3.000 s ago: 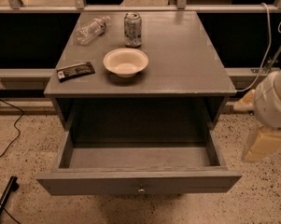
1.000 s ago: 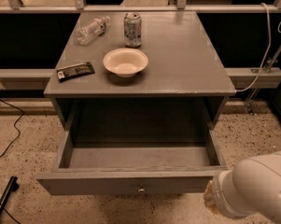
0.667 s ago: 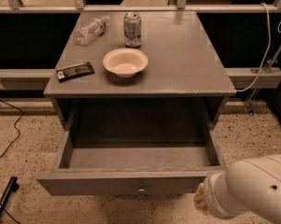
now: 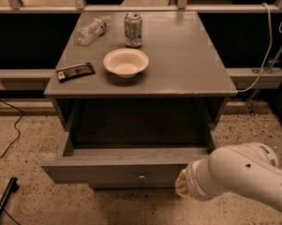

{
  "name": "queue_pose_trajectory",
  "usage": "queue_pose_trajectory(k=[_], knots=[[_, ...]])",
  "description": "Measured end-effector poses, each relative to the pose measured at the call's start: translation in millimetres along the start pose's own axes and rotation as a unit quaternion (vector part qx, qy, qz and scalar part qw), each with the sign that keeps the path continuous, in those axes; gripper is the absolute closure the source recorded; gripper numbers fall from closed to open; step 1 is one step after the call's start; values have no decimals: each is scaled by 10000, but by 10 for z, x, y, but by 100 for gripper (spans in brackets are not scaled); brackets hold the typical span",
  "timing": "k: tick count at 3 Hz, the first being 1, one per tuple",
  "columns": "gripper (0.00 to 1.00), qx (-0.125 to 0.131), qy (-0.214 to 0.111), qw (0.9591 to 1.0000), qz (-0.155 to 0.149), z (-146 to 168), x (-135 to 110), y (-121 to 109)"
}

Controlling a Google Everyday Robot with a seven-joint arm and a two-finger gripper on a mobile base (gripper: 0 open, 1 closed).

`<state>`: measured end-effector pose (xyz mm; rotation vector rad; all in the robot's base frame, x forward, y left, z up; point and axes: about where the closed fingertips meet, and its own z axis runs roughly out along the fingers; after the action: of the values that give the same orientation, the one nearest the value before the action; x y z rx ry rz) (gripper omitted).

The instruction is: Close top drawer

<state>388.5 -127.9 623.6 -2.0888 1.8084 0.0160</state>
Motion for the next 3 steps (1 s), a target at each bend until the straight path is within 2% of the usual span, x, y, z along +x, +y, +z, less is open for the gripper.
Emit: queue_pose_trajectory(k=[1,2,3], knots=[[100,0,0,10000,0,0,0,0],[100,233,161,9996,-47,56,-11,-116],[100,623,368,9972,-182,150,-36,-394]])
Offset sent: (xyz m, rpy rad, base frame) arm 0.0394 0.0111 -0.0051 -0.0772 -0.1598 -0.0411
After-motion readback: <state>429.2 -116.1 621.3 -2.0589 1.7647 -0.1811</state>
